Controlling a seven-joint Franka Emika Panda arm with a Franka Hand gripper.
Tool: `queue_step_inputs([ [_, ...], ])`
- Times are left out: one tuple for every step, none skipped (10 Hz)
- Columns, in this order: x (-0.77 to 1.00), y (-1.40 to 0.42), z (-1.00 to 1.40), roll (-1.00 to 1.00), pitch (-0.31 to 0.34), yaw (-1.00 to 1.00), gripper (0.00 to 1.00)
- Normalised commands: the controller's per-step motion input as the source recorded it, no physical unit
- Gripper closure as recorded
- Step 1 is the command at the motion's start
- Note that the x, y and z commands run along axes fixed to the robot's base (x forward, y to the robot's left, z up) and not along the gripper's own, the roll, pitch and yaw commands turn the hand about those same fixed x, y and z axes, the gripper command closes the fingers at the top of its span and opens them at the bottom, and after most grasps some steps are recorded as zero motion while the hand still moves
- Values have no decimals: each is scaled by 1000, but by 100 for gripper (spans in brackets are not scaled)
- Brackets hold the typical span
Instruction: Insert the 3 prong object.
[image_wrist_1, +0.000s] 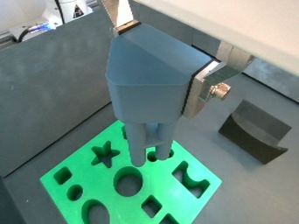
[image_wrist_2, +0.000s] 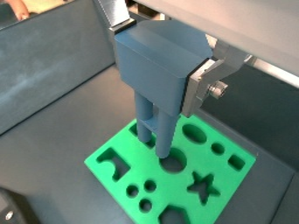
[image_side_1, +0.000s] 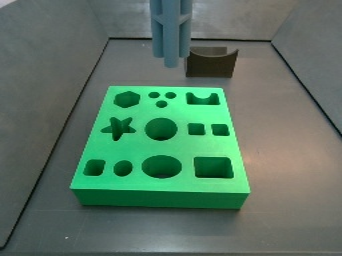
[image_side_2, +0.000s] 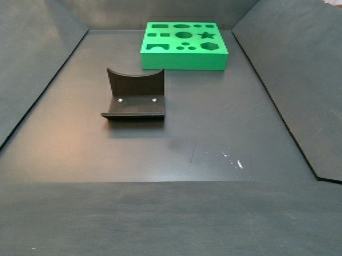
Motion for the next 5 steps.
queue_step_inputs([
  [-237, 503, -577, 59, -94, -49, 100],
  [-291, 471, -500, 0, -110, -97, 100],
  [157, 437, -617, 0, 0, 0, 100],
  [506, 666, -691, -67, 61, 0, 100],
  [0, 371, -711, 80, -59, 20, 100],
])
